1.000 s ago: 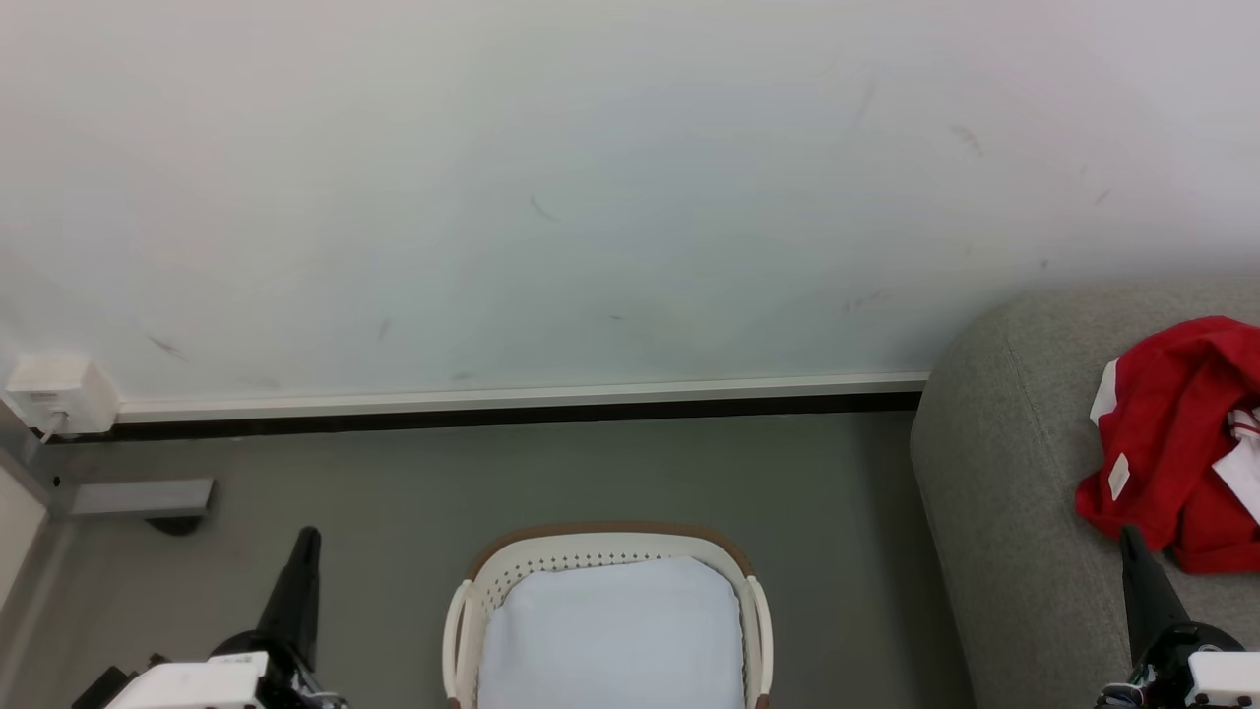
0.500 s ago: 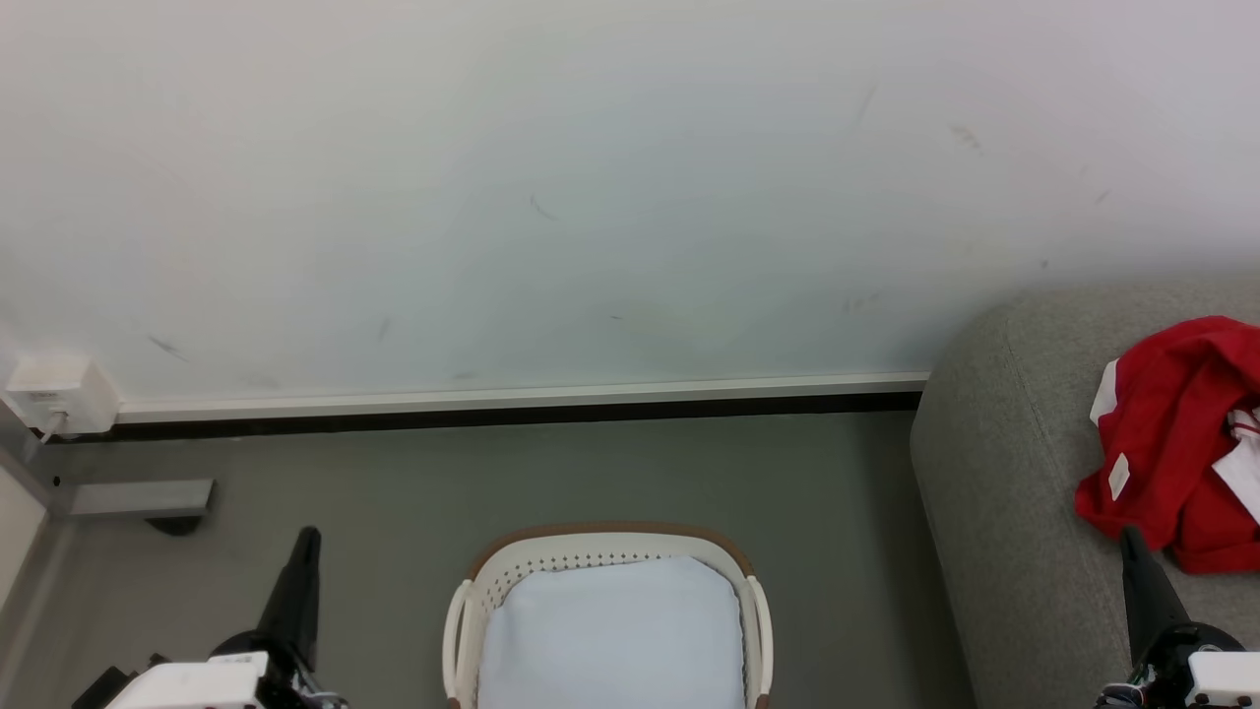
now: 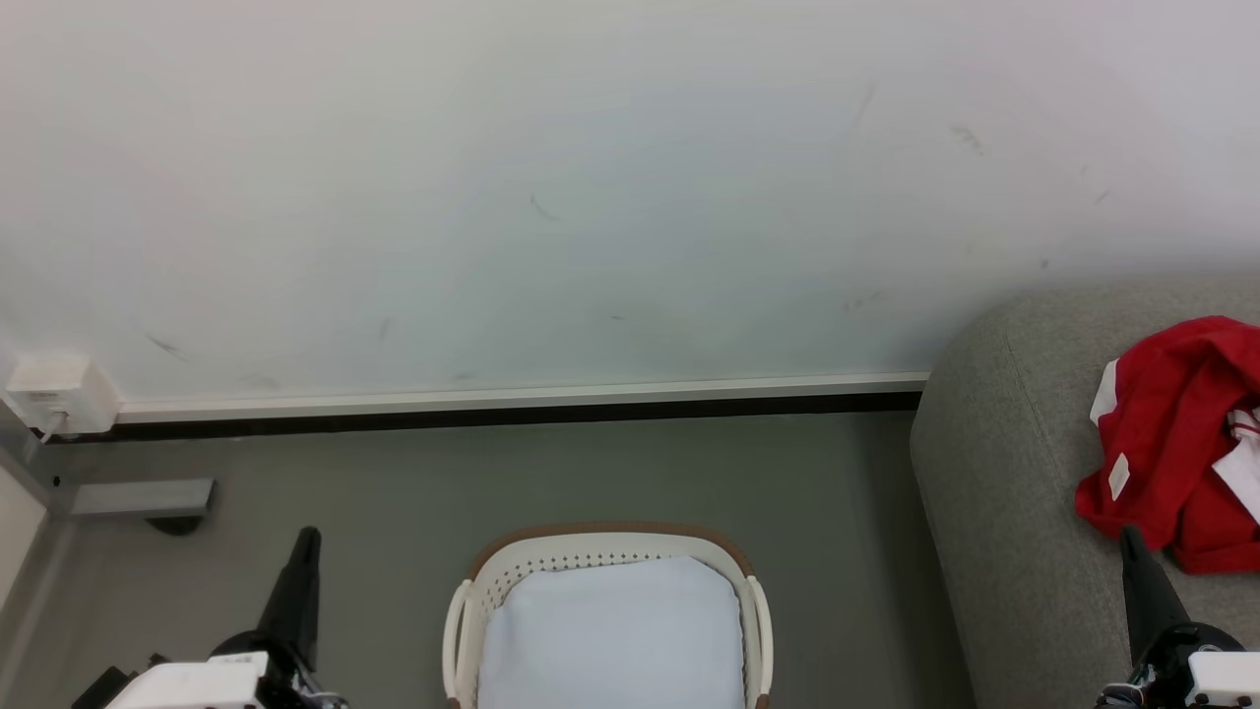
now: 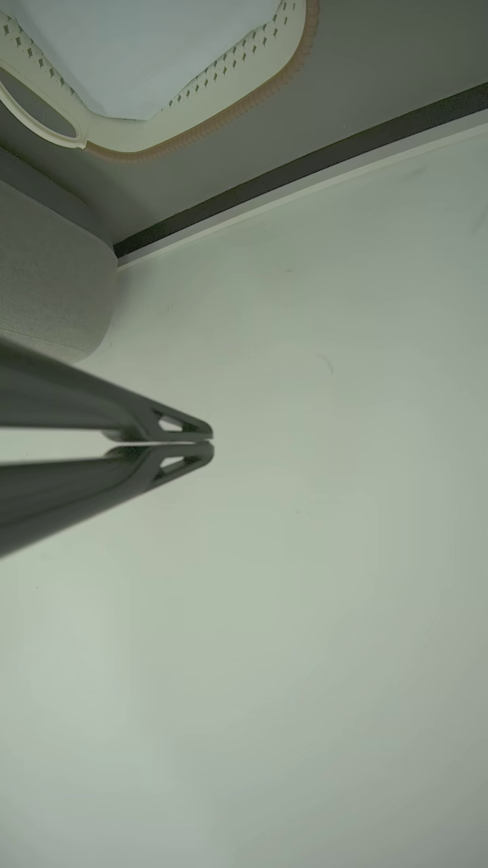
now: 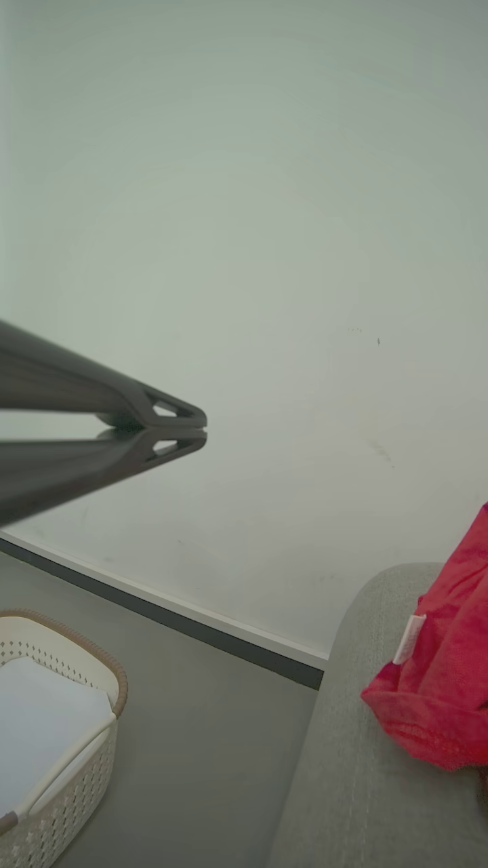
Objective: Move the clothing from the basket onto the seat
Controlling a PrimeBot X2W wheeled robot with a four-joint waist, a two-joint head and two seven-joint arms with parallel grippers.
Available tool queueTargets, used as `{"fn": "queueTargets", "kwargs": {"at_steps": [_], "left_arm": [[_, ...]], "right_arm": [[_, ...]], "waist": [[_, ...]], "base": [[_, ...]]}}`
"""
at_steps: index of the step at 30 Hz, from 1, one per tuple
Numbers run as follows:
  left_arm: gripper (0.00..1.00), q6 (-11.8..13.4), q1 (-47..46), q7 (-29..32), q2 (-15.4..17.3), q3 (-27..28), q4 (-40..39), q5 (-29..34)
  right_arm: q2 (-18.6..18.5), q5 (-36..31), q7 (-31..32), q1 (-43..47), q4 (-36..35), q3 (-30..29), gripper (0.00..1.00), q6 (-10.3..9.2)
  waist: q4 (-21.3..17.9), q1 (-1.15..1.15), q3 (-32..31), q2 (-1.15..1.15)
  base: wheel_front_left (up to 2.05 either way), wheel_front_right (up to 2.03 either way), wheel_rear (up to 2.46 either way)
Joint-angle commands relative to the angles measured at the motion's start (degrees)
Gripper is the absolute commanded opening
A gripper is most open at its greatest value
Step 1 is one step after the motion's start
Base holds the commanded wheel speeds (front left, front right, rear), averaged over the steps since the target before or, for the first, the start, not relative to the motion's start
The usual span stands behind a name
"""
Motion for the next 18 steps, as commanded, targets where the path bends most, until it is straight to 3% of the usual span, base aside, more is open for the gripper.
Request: {"fn": "queueTargets", "kwargs": {"at_steps": [1, 18], "left_arm": [[0.0, -0.2, -0.4, 0.2, 0.1, 0.0, -0.2, -0.8], [0.0, -0.2, -0.4, 0.2, 0.1, 0.0, -0.2, -0.8]], "right_arm": [[0.0, -0.2, 0.2, -0.7, -0.3, -0.2, 0.0, -0.12], [0.0, -0.2, 0.2, -0.7, -0.3, -0.2, 0.0, -0.12]], "waist": [[0.0, 0.0, 0.0, 0.0], [0.0, 0.0, 0.0, 0.0]], "base": [[0.0, 0.0, 0.0], [0.0, 0.0, 0.0]]}}
